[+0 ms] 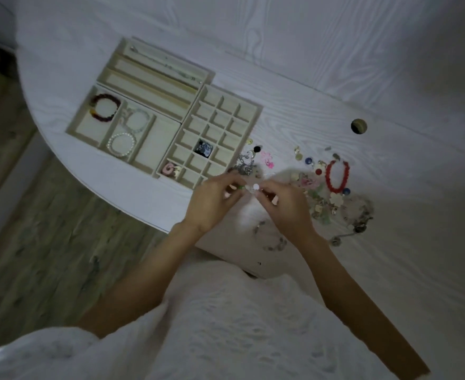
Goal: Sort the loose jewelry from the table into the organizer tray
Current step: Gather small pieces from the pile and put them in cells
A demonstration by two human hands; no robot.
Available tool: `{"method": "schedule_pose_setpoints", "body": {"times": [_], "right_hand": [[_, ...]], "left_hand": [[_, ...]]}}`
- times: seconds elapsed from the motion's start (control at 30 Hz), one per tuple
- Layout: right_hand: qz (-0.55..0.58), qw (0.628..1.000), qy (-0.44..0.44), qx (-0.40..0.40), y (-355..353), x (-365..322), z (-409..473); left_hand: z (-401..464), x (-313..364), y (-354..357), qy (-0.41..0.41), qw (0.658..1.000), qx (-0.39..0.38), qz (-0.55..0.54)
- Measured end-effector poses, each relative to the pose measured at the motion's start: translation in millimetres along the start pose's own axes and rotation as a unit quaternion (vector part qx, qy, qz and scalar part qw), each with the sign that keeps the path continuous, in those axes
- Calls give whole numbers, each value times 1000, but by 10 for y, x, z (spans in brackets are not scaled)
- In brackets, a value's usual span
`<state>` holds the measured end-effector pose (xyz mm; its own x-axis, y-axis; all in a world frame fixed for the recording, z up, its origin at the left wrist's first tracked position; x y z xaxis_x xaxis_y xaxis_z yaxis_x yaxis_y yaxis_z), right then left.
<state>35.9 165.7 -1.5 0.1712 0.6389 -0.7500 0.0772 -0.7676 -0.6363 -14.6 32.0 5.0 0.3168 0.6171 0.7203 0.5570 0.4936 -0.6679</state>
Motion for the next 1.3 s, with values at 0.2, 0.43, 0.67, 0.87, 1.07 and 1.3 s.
{"method": "schedule_pose_setpoints", "body": {"times": [0.2,0.43,0.67,0.87,1.07,1.3], "right_hand": [[94,995,12,-21,460,-536,595],[-59,997,40,11,804,-838,1265],[-136,991,6,-6,882,-830,1390],[-129,991,-16,15,772,-786,1439],[-194,980,-48,-18,945,-966,1684],[-296,950,-84,-55,1057,-1107,1770]], "left_hand": [[-35,-675,-660,-101,980,46,-167],[466,-1111,-1143,-115,992,47,11],[610,-1123,-1158,-14,994,12,109],[310,-1347,-1328,-39,994,78,65],[336,-1265,-1182,-19,990,69,125],[314,-1287,-1106,-33,990,82,110]]}}
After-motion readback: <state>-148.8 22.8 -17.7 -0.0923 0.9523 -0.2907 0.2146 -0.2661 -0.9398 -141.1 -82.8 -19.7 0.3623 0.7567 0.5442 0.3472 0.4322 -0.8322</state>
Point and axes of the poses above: each hand's wrist, its own z-axis towards the middle knuckle, its own y-axis out of the palm, x = y × z, the point moved 9 cm from there along z, towards the middle knuckle, and after that the axes turned 8 degrees about -x, right-handed, at the moved point
